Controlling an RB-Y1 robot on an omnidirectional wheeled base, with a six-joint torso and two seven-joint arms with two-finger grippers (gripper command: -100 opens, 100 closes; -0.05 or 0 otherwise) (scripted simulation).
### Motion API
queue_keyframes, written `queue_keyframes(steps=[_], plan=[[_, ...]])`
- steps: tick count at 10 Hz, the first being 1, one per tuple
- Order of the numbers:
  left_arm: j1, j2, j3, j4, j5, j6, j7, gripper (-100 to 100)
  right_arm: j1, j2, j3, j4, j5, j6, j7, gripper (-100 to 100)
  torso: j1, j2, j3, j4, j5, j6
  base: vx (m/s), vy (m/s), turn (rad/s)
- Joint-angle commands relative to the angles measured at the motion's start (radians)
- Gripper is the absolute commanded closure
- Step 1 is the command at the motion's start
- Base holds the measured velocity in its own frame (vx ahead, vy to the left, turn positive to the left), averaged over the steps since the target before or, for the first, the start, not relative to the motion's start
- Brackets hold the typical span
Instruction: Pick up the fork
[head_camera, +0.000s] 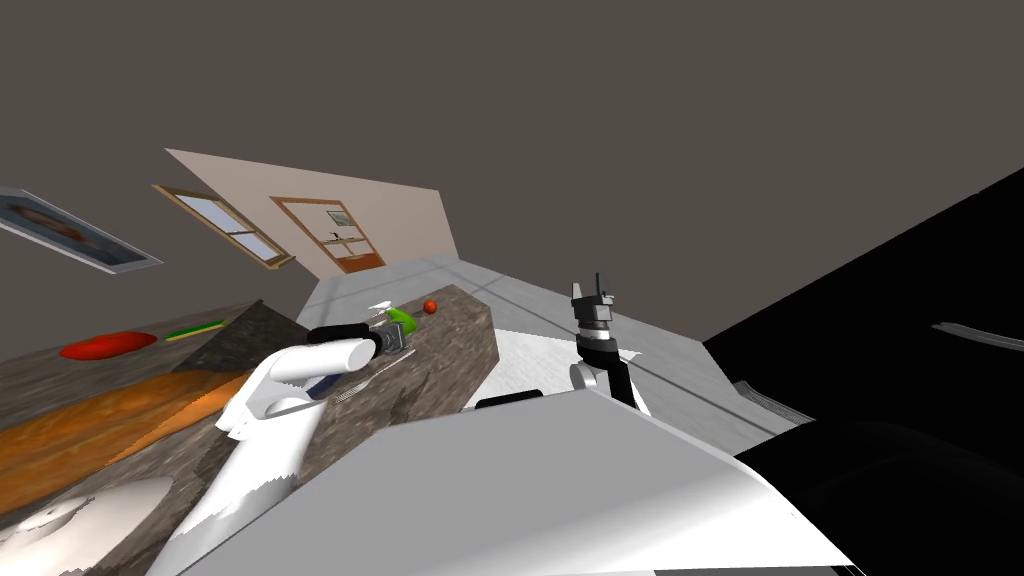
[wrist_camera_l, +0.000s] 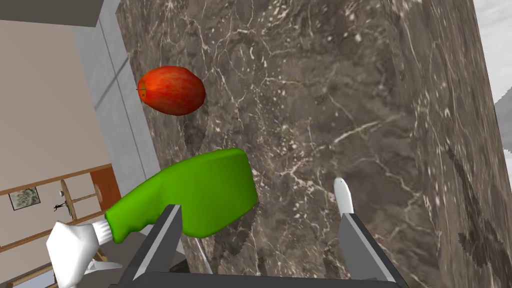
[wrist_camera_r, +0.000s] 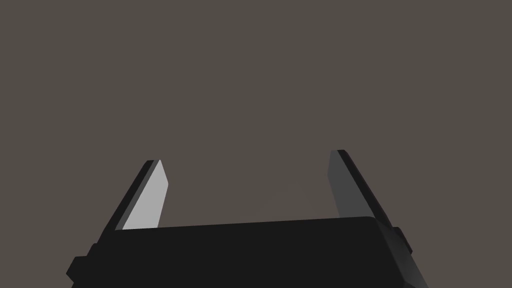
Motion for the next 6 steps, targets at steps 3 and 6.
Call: queue_keyframes(steps=[3,6], plan=[[0.003,0.028,0.031,0.052,0.051,0.110,0.014,-100,0.000,0.000,0.000,0.000,0.000,0.000,0.000,0,0.001,0.000,0.000,0.000,0.000,0.000,0.036,0.028,-0.018],[0.007,0.037,0.042,0.072,0.070,0.182,0.022,-100,0.000,0.000,0.000,0.000,0.000,0.000,0.000,0,0.000,0.001,0.001,0.000,0.000,0.000,0.022,0.020,-0.013]])
